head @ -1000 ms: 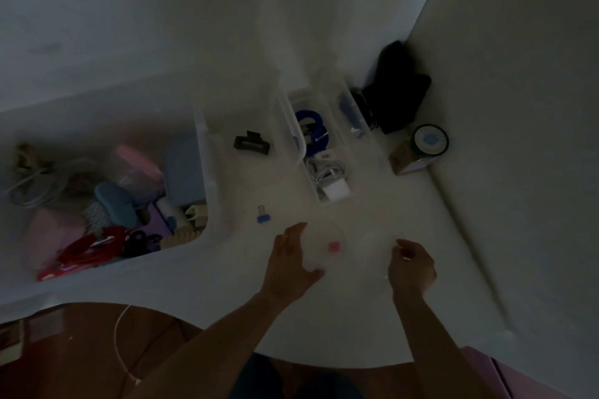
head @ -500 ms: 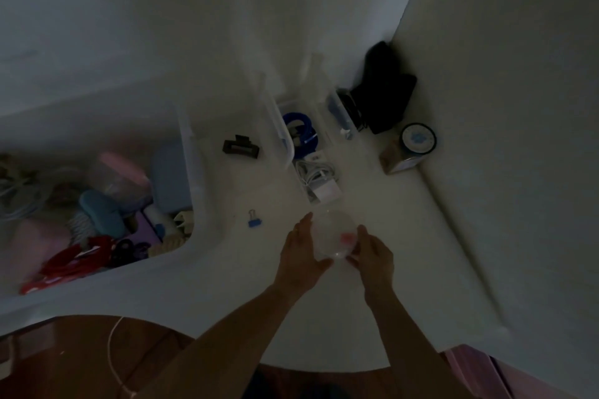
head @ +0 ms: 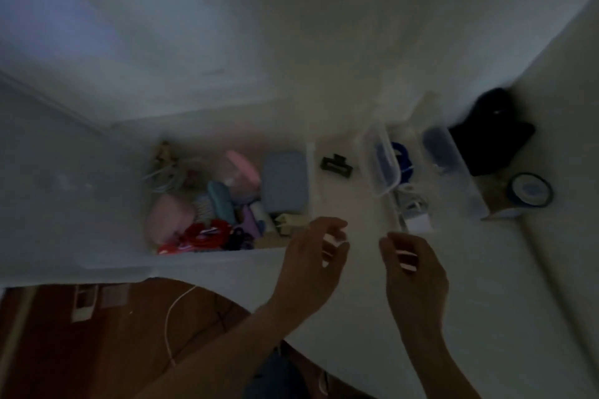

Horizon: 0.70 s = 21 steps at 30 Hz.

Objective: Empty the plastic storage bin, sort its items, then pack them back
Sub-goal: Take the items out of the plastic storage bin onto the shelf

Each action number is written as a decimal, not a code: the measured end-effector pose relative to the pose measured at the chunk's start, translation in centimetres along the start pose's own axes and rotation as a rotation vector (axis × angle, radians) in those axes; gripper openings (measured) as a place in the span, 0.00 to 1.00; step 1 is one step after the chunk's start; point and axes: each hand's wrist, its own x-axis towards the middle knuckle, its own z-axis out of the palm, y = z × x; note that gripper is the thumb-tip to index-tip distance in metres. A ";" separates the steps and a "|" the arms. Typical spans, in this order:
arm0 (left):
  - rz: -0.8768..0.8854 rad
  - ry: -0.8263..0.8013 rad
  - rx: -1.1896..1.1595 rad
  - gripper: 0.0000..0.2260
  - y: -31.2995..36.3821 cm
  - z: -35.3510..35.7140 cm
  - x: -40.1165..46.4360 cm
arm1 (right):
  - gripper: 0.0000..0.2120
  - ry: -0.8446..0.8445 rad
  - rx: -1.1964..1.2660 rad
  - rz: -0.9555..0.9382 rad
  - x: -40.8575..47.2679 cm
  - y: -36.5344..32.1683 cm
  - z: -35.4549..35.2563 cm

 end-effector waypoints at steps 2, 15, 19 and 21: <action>0.025 0.105 0.049 0.07 0.3 -5.1 0.3 | 0.04 -0.125 0.048 -0.122 -1.4 -4.7 3.0; -0.173 0.231 0.529 0.19 -15.8 -18.8 2.8 | 0.41 -0.596 -0.550 -0.279 6.1 -7.4 31.0; -0.234 0.155 0.441 0.20 -17.2 -19.3 2.8 | 0.27 -0.377 -0.684 -0.488 5.3 -7.8 33.4; -0.200 0.131 0.446 0.19 -17.5 -19.6 2.9 | 0.26 -0.359 -0.680 -0.485 4.6 -8.5 32.7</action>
